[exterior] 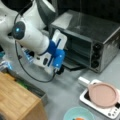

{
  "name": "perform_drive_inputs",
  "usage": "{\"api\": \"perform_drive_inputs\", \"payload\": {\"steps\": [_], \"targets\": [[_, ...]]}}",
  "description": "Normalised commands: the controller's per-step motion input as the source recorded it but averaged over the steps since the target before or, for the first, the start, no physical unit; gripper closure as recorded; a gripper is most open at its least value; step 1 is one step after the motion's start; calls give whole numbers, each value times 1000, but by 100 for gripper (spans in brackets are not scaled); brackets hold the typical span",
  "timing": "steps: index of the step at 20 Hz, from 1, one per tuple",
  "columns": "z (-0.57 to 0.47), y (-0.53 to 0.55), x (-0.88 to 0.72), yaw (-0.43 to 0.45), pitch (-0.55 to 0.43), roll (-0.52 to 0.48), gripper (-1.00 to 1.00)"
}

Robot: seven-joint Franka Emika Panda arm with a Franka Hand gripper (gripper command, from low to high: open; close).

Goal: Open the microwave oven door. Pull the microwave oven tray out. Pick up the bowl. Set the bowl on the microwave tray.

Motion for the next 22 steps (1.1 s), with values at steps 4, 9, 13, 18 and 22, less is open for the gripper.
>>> {"api": "perform_drive_inputs", "payload": {"steps": [4, 9, 13, 18, 22], "targets": [[3, -204, 54, 13, 92, -580, -100], [51, -48, 25, -11, 86, -565, -100], [88, 56, -30, 39, 6, -255, -100], [24, 25, -71, 95, -54, 58, -100], [-56, 13, -101, 124, -49, 315, -100]]}}
